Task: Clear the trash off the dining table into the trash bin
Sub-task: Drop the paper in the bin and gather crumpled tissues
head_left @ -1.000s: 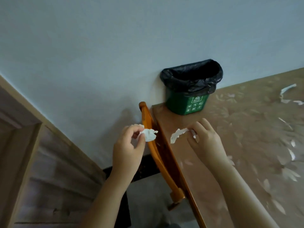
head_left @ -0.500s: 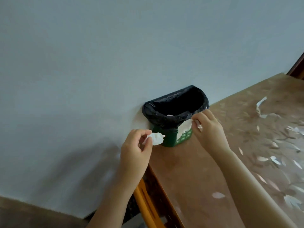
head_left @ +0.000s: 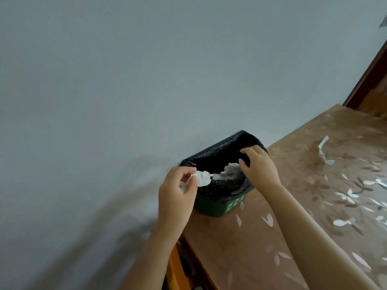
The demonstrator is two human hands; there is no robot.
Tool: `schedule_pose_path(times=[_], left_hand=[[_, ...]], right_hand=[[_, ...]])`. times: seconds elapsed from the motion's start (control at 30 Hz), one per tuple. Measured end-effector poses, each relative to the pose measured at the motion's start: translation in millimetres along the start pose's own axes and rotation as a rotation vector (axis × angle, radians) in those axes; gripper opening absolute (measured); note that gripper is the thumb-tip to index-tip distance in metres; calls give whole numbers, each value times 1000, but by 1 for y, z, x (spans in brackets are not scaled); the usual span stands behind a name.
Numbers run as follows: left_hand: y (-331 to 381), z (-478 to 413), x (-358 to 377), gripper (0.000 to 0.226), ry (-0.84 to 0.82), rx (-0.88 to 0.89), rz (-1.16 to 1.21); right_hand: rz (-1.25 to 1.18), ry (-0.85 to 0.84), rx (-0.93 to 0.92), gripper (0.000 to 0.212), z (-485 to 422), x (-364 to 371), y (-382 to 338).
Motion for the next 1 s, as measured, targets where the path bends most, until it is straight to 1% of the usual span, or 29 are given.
schedule_pose_path(times=[0.17, 0.27, 0.4, 0.53, 0.63, 0.73, 0.87, 0.93, 1.0], left_hand=[[-3, -15, 29, 12, -80, -21, 55], [4, -26, 51, 10, -132, 13, 106], [6, -39, 89, 8, -208, 49, 155], [-13, -43, 125, 9, -339, 32, 95], [-26, -34, 138, 17, -446, 46, 19], [-20, -22, 132, 27, -429, 169, -62], [12, 9, 118, 20, -388, 401, -55], [25, 32, 115, 21, -407, 481, -28], [32, 58, 118, 22, -476, 514, 8]], right_hand=[[33, 75, 68, 27, 25, -20, 11], [71, 115, 153, 27, 41, -40, 22], [116, 158, 181, 25, 60, -61, 26], [147, 143, 206, 25, 72, -67, 26], [159, 115, 253, 28, 77, -65, 29], [166, 101, 290, 29, 84, -61, 32], [187, 95, 324, 29, 99, -58, 36], [191, 105, 352, 30, 110, -62, 40], [210, 122, 378, 31, 124, -68, 43]])
Point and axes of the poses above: each hand's wrist, its own z-axis away from the middle knuckle, its own x-axis out of the palm, y = z × x, the point moved 8 cm from there along -z, towards the middle knuckle, and after that the axes turned 11 degrees about y, right-handed, at the moved point
